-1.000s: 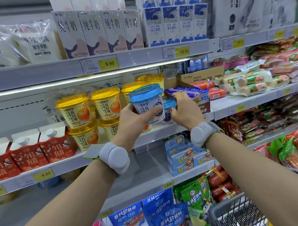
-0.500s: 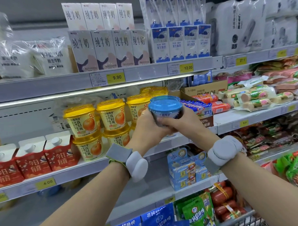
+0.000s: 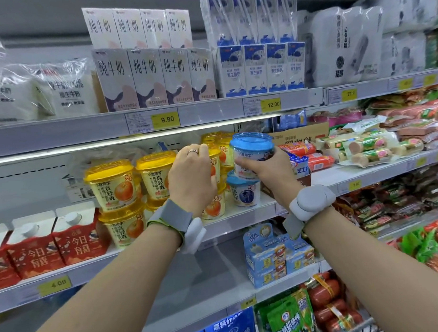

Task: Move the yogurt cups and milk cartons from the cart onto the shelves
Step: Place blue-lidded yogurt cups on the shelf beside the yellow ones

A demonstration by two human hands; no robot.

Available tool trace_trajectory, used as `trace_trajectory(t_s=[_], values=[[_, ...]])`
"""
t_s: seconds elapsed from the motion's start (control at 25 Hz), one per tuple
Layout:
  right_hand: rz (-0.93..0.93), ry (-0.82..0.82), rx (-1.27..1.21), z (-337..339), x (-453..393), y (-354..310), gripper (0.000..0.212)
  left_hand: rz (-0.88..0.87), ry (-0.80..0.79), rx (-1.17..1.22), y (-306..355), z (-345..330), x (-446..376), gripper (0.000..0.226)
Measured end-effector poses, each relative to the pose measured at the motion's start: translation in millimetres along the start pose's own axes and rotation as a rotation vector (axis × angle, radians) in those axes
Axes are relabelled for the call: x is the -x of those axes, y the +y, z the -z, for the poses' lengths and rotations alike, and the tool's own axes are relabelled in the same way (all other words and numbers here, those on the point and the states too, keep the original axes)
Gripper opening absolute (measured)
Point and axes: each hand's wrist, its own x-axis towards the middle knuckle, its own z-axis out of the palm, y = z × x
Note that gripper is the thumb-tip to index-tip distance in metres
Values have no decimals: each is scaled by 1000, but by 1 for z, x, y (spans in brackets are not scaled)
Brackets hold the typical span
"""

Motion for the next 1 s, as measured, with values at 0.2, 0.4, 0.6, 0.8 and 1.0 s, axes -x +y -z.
trace_trajectory(t_s=[0.2, 0.4, 0.6, 0.8, 1.0], values=[[-12, 6, 58, -12, -21, 4, 66, 19, 45, 15, -1, -3, -3, 38], [-3, 18, 221, -23, -33, 11, 89, 28, 80, 4, -3, -10, -1, 41], [3, 39, 304, -30, -42, 20, 106, 67, 115, 13, 1, -18, 0, 40], [17, 86, 399, -33, -43, 25, 93, 81, 157, 32, 0, -23, 0, 39], [10, 5, 456, -32, -50, 27, 112, 85, 186, 36, -1, -28, 0, 39]])
